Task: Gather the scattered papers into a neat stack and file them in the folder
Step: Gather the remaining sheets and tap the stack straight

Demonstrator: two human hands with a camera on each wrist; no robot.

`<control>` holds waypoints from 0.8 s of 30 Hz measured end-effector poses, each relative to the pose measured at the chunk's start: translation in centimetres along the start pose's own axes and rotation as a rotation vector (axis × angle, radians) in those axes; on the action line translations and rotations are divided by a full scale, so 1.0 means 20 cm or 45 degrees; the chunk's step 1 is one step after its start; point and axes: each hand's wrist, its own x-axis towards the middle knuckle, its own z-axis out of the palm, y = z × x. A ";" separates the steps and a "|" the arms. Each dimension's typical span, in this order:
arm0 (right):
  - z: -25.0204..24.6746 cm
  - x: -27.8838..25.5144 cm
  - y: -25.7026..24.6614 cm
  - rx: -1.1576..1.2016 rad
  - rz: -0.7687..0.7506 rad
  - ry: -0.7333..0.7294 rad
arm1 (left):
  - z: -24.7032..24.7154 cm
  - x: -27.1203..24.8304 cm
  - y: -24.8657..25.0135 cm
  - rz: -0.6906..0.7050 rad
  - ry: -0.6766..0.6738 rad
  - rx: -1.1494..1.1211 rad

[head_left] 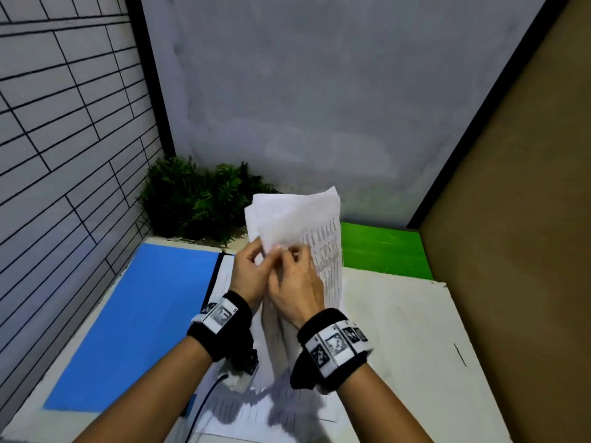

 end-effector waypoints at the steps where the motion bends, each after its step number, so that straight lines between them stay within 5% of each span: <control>1: -0.01 0.00 0.05 0.094 -0.051 -0.069 | -0.02 0.02 0.00 -0.005 0.067 0.034; 3: -0.05 0.01 0.18 0.319 0.040 -0.018 | -0.07 0.04 0.01 0.020 0.097 0.067; 5: -0.11 0.05 0.35 0.559 0.343 0.177 | -0.11 0.05 0.04 0.028 0.038 0.085; 8: -0.20 0.09 0.57 1.054 0.608 0.108 | -0.10 0.04 0.12 0.074 -0.160 -0.018; 11: -0.24 0.12 0.64 1.311 0.541 -0.006 | -0.10 0.05 0.18 0.196 -0.282 -0.051; 16: -0.29 0.08 0.56 1.328 0.307 0.326 | -0.10 0.05 0.25 0.435 -0.136 0.028; 18: -0.25 0.02 0.56 1.383 0.288 0.299 | -0.13 0.03 0.18 0.333 -0.079 0.080; 24: -0.08 -0.11 0.56 1.241 0.444 0.086 | -0.19 -0.08 -0.07 -0.334 -0.125 0.217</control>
